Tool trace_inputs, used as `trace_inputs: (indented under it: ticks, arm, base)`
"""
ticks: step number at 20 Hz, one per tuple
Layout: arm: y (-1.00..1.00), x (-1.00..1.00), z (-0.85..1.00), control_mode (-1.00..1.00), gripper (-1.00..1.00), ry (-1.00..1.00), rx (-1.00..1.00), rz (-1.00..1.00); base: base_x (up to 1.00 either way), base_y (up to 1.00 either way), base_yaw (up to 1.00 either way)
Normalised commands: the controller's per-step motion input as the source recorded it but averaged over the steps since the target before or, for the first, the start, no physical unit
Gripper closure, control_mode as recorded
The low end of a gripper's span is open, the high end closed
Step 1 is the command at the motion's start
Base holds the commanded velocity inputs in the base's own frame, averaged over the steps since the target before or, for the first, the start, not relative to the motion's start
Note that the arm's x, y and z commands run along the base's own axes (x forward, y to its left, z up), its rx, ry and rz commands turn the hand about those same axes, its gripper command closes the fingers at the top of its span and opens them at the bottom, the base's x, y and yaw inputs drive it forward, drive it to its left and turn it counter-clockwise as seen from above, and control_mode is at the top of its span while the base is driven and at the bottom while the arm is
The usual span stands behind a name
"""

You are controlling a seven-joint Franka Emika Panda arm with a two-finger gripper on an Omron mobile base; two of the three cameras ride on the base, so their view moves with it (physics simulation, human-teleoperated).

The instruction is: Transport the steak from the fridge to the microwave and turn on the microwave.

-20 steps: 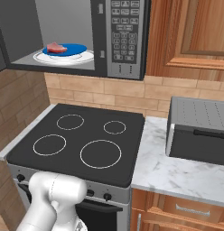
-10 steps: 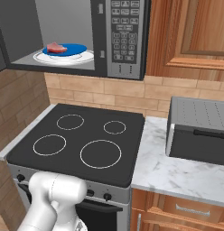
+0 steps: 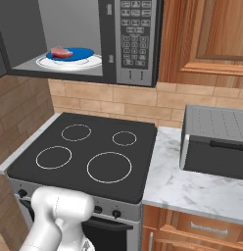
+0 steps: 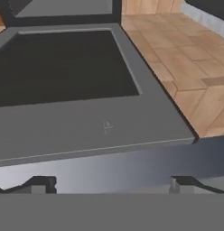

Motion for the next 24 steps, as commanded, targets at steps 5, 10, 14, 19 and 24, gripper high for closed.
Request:
trace_inputs:
  ticks: [5, 10, 14, 19, 24]
  arm:
    - [0.34, -0.03, 0.06, -1.0, -1.0, 0.0, 0.13, 0.0]
    - [0.32, -0.04, 0.06, -1.0, -1.0, 0.0, 0.09, 0.0]
    - [0.34, 0.07, 0.03, -1.0, -1.0, 0.0, 0.02, 0.0]
    - [0.3, 0.21, 0.01, -1.0, -1.0, 0.0, 0.0, -0.02]
    - [0.24, 0.27, 0.02, -1.0, -1.0, 0.0, 0.0, -0.07]
  base:
    - [0.0, 0.0, 0.0]
    - [0.0, 0.0, 0.0]
    - [0.0, 0.0, 0.0]
    - [0.0, 0.0, 0.0]
    - [0.0, 0.0, 0.0]
